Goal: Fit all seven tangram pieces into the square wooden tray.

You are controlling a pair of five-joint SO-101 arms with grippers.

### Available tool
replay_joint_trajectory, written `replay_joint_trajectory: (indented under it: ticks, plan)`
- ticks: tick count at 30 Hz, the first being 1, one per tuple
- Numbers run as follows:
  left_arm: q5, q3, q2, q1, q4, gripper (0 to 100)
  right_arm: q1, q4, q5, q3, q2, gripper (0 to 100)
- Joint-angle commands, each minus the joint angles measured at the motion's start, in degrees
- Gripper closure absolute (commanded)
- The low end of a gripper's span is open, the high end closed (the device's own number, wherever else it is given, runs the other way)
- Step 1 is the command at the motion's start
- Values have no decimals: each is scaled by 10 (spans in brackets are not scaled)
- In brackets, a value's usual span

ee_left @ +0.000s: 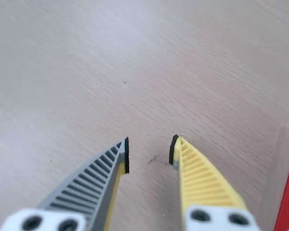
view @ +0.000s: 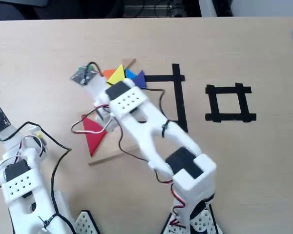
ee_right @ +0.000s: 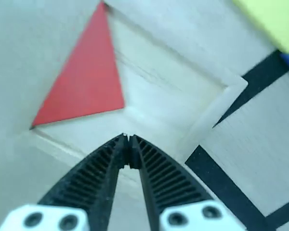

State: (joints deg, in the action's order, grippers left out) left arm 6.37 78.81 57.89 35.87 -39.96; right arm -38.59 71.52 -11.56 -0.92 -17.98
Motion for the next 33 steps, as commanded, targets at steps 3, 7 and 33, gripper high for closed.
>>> replay_joint_trajectory:
  ticks: [3, 7, 33]
  plan:
    - [5, -29, 8, 4, 11, 833, 28, -116, -51, 82, 2, 988]
    - [5, -23, 7, 3, 26, 833, 44, -149, -56, 87, -26, 988]
    - [5, -19, 7, 3, 31, 833, 137, -55, -54, 22, -88, 988]
